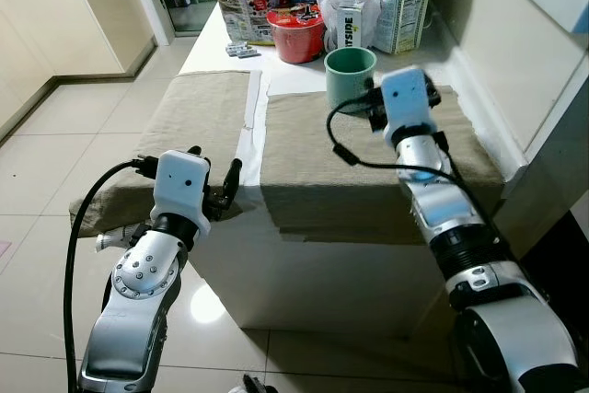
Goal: Setting the table
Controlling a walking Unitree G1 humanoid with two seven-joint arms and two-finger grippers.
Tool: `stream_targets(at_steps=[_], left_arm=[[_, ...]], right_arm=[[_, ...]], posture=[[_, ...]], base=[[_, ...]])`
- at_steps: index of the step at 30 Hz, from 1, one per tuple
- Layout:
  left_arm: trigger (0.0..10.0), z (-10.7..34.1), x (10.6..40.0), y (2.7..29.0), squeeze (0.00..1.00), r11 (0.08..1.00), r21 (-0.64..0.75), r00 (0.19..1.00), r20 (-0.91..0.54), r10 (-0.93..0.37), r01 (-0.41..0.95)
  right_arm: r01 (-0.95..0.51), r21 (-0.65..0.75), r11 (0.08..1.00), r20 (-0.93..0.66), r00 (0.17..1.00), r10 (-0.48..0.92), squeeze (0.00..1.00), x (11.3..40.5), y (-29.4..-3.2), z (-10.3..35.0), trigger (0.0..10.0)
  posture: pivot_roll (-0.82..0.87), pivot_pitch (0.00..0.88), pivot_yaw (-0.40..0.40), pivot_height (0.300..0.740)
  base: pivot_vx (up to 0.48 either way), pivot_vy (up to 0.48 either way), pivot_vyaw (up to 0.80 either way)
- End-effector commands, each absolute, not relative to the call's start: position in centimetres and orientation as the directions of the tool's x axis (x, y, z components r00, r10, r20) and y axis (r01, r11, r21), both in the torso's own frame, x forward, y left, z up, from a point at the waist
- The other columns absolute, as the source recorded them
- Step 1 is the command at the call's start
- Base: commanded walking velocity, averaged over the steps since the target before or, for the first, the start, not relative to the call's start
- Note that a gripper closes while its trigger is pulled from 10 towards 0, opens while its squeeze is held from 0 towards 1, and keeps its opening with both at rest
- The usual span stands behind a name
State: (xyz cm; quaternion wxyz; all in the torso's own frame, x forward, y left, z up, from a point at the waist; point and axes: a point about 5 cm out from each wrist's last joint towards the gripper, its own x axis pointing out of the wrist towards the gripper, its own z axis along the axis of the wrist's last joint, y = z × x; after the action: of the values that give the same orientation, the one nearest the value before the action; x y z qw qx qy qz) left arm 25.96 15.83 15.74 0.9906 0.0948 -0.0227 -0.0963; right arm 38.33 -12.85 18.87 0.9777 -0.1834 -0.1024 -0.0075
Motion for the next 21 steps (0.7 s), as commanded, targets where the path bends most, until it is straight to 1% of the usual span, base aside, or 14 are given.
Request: stream_targets(at_steps=[1,3,4,6,9,10,12,14,15,16,17,18,20,21], left_arm=[[10.0,15.8,26.1,16.0,0.0,0.963,0.209,0.983,0.027,-0.182,0.172],[10.0,15.8,26.1,16.0,0.0,0.963,0.209,0.983,0.027,-0.18,0.17],[10.0,15.8,26.2,16.0,0.0,0.963,0.208,0.984,0.026,-0.178,0.169],[10.0,15.7,26.2,16.0,0.0,0.964,0.208,0.984,0.025,-0.177,0.168],[10.0,15.6,26.3,16.0,0.0,0.963,0.213,0.984,0.021,-0.175,0.166],[10.0,15.6,26.3,16.0,0.0,0.962,0.216,0.984,0.021,-0.176,0.167],[10.0,15.6,26.3,15.9,0.0,0.961,0.22,0.984,0.021,-0.177,0.168],[10.0,15.6,26.3,15.9,0.0,0.96,0.222,0.984,0.021,-0.177,0.168],[10.0,15.5,26.3,16.0,0.0,0.962,0.22,0.985,0.017,-0.172,0.164],[10.0,15.5,26.3,16.0,0.0,0.962,0.22,0.985,0.017,-0.172,0.164],[10.0,15.5,26.2,16.1,0.0,0.963,0.217,0.986,0.014,-0.167,0.16],[10.0,15.4,26.1,16.4,0.0,0.965,0.213,0.987,0.008,-0.158,0.152],[10.0,15.2,25.9,16.6,0.0,0.967,0.209,0.989,-0.004,-0.145,0.143],[10.0,14.8,25.9,17.2,0.0,0.969,0.218,0.994,-0.022,-0.111,0.113]], right_arm=[[0.062,-0.344,0.937,0.186,0.983,0.004,1.0,38.5,-13.2,18.6,10.0],[0.059,-0.344,0.937,0.181,0.983,0.004,1.0,38.4,-13.2,18.5,10.0],[0.047,-0.335,0.941,0.177,0.984,0.014,0.0,38.2,-13.0,18.2,10.0],[0.003,-0.314,0.949,0.177,0.983,0.055,0.0,37.8,-12.2,18.0,10.0],[-0.058,-0.311,0.949,0.276,0.95,0.148,0.0,36.9,-10.4,19.0,10.0],[-0.083,-0.308,0.948,0.339,0.921,0.191,0.0,36.4,-9.6,20.0,10.0],[-0.094,-0.3,0.949,0.403,0.889,0.216,0.0,35.8,-8.9,21.2,10.0],[-0.088,-0.279,0.956,0.407,0.891,0.201,0.0,35.7,-9.0,21.3,10.0],[-0.067,-0.237,0.969,0.371,0.916,0.154,0.0,35.6,-9.9,20.6,10.0],[-0.067,-0.237,0.969,0.371,0.916,0.154,0.0,35.6,-9.9,20.6,10.0],[-0.048,-0.23,0.972,0.348,0.929,0.128,0.0,35.4,-10.5,19.8,10.0],[-0.018,-0.223,0.975,0.305,0.948,0.087,0.0,34.6,-11.8,18.3,10.0],[0.015,-0.222,0.975,0.284,0.957,0.051,0.0,33.8,-12.8,17.4,10.0],[0.04,-0.235,0.971,0.278,0.96,0.028,0.0,32.6,-13.5,16.7,10.0]], posture=[[-0.06,0.016,0.111,0.74],[-0.06,0.016,0.111,0.74],[-0.06,0.015,0.112,0.74],[-0.06,0.015,0.113,0.74],[-0.07,0.014,0.115,0.74],[-0.07,0.014,0.115,0.74],[-0.07,0.008,0.108,0.74],[-0.07,0.008,0.106,0.74],[-0.06,0.005,0.102,0.74],[-0.06,0.005,0.102,0.74],[-0.06,0.005,0.102,0.74],[-0.07,0.005,0.101,0.74],[-0.07,0.005,0.1,0.74],[-0.08,0.003,0.103,0.74]], base=[[0.0,0.0,0.0],[0.0,0.0,0.0],[0.0,0.0,0.0],[0.0,0.0,0.0],[0.0,0.0,0.0],[0.0,0.0,0.0],[0.0,0.0,0.0],[0.0,0.0,0.0],[0.0,0.0,0.0],[0.0,0.0,0.0],[0.0,0.0,0.0],[0.0,0.0,0.0],[0.0,0.0,0.0],[0.0,0.0,0.0]])
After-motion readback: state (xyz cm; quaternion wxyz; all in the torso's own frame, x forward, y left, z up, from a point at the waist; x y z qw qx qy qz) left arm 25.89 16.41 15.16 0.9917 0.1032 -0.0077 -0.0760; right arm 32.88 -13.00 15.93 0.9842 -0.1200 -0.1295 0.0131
